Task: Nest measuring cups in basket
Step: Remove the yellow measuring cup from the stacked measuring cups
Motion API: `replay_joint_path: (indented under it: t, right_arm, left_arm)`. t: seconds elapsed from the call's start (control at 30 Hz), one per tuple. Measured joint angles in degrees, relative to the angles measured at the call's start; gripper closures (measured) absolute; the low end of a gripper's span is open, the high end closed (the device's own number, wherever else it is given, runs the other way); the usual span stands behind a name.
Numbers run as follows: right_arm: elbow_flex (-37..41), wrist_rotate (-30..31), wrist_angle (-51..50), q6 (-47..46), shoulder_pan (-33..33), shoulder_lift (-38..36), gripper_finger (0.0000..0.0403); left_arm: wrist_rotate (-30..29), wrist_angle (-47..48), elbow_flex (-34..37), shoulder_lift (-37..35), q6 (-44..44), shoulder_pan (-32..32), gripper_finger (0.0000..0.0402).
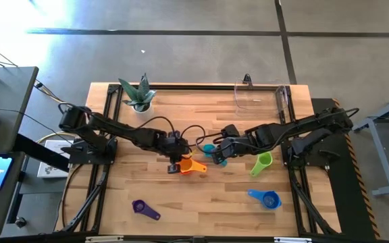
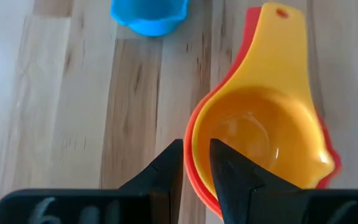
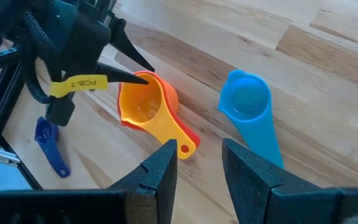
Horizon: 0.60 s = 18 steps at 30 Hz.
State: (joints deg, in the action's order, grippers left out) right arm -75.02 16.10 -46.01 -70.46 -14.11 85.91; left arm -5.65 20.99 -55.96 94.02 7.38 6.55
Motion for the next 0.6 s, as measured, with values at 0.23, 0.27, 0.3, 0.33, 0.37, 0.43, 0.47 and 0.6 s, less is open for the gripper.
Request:
replay_joint_path:
  t: [0.23,0.27,0.3,0.33,0.37,0.43,0.47,0.6]
  right_arm:
    - [0.0,0.0,-0.1,0.0,0.0,0.0,0.0284]
    - [0.0,0.0,-0.1,0.0,0.0,0.0,0.0284]
    - [0.0,0.0,-0.1,0.0,0.0,0.0,0.0284]
    - [0.0,0.0,-0.2,0.0,0.0,0.0,0.0284]
    - [0.0,0.0,-0.3,0.0,0.0,0.0,0.0284]
    - [0.0,0.0,-0.7,0.0,0.0,0.0,0.0284]
    - [0.0,0.0,-0.8,0.0,0.0,0.0,0.0284]
    - [0.0,0.0,-1.4,0.0,0.0,0.0,0.0284]
  left_arm:
    - [-0.9,0.1,0.0,1.1,0.0,0.0,0.0333]
    - [-0.9,0.0,0.0,1.3,0.0,0.0,0.0336]
    - [-0.9,0.0,0.0,1.5,0.0,0.0,0.0340]
    - [-0.9,0.0,0.0,1.6,0.0,0.0,0.0345]
    - [-0.9,0.0,0.0,1.7,0.0,0.0,0.0350]
    - [-1.0,0.1,0.0,1.7,0.0,0.0,0.0361]
    - [-1.0,0.1,0.0,1.7,0.0,0.0,0.0366]
    - [-1.0,0.0,0.0,1.7,0.0,0.0,0.0383]
